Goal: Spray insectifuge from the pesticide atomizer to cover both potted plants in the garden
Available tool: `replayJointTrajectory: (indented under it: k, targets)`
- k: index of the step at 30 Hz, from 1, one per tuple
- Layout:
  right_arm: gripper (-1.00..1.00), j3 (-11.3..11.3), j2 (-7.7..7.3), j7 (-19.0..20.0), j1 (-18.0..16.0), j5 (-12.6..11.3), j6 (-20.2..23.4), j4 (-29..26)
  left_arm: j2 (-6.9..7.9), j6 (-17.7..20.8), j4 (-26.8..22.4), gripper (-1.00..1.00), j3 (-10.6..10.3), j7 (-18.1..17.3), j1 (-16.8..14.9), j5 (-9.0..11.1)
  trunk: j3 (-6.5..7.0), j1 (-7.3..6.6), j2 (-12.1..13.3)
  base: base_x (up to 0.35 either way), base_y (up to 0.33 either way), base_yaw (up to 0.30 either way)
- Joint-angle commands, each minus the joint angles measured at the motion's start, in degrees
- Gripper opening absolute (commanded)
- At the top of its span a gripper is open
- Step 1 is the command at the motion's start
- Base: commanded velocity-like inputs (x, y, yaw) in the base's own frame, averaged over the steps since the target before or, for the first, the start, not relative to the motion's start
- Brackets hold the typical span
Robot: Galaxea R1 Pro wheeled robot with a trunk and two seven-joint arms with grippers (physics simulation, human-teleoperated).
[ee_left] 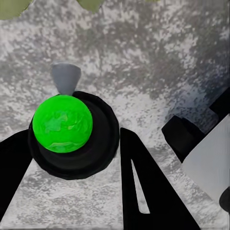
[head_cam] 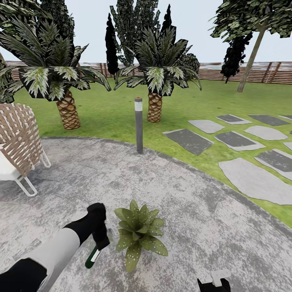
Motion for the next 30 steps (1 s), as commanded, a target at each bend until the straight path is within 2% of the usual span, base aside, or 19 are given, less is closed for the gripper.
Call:
replayJointTrajectory:
  k: [1, 4, 6, 11, 19, 23, 30]
  targets:
    - [1.0, -0.5, 0.0, 0.3, 0.0, 0.4, -0.2, 0.1, 0.35, 0.4, -0.1, -1.0, -0.3, -0.5, 0.2, -0.2, -0.05, -0.01, 0.0, 0.0, 0.0, 0.0]
    - [1.0, -0.5, 0.0, 0.3, 0.0, 0.4, -0.2, 0.1, 1.02, 0.1, 0.3, -1.0, -0.4, -0.5, 0.4, -0.4, -0.05, -0.01, 0.0, 0.0, 0.0, 0.0]
    - [1.0, -0.5, 0.0, 0.3, 0.0, 0.4, -0.2, 0.0, 2.17, -1.1, 0.8, -1.0, -0.3, -0.5, 0.6, -0.4, -0.05, -0.01, 0.0, 0.0, 0.0, 0.0]
    - [1.0, -0.5, 0.0, 0.3, 0.0, 0.4, -0.2, 0.0, 3.28, -1.8, 1.0, -1.0, -0.3, -0.4, 0.9, -0.4, -0.05, -0.01, 0.0, 0.0, 0.0, 0.0]
    - [1.0, -0.5, 0.0, 0.3, 0.0, 0.4, -0.2, 0.0, 3.32, -1.9, 0.9, -1.0, -0.3, -0.1, 1.2, -0.4, -0.05, -0.01, 0.0, 0.0, 0.001, -0.025]
    - [1.0, -0.5, 0.0, 0.3, 0.0, 0.4, -0.2, 0.0, 3.32, -1.8, 0.7, -1.0, -0.3, 0.0, 1.3, -0.4, -0.05, -0.01, 0.0, -0.046, 0.21, -0.267]
    - [1.0, -0.5, 0.0, 0.3, 0.0, 0.4, -0.2, 0.0, 3.29, -1.8, 0.2, -1.0, -0.1, 0.0, 1.2, -0.3, -0.05, -0.01, 0.0, -0.214, 0.242, -0.275]
